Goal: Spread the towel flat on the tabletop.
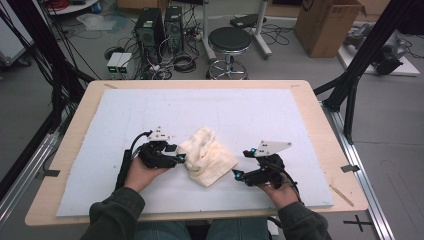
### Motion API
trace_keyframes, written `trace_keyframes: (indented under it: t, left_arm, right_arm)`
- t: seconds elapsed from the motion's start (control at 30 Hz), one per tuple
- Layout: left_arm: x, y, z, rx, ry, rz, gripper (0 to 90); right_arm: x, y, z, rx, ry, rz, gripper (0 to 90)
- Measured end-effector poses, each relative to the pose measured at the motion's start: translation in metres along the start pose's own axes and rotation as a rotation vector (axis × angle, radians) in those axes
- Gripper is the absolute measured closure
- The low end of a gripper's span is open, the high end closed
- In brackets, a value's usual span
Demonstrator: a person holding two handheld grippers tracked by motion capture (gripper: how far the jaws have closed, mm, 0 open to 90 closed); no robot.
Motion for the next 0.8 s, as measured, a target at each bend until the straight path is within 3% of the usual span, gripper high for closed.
trace_keyframes:
  t: [0.07,0.13,0.27,0.33,0.57,0.8]
  left_arm:
    - [0.007,-0.002,-0.002,-0.023,-0.015,-0.013,46.4]
    - [0.013,-0.003,-0.004,-0.02,-0.014,-0.031,46.5]
    - [0.023,-0.004,-0.007,-0.031,0.015,-0.063,46.6]
    - [0.025,-0.003,-0.006,-0.039,0.014,-0.06,48.1]
    - [0.033,-0.003,-0.003,0.017,0.074,-0.085,61.6]
    - [0.032,-0.003,-0.006,0.048,0.114,-0.095,77.1]
  right_arm:
    - [0.01,0.002,0.002,-0.004,0.017,-0.021,28.4]
    - [0.021,0.003,0.005,0.008,0.028,-0.049,33.3]
    - [0.038,0.002,0.012,0.06,0.044,-0.109,42.4]
    - [0.045,0.001,0.015,0.055,0.037,-0.137,46.7]
    - [0.056,-0.004,0.017,0.037,0.038,-0.197,61.4]
    - [0.059,-0.005,0.015,0.037,0.093,-0.204,75.2]
Point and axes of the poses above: each handheld gripper's, and its own axes: x roughly forward along the jaws, y roughly out of its top, z roughly to its right, the point moved 5 cm from there along x, roughly forward along the jaws, and after that the axes turned 5 degrees about z, right-handed, at the moved point
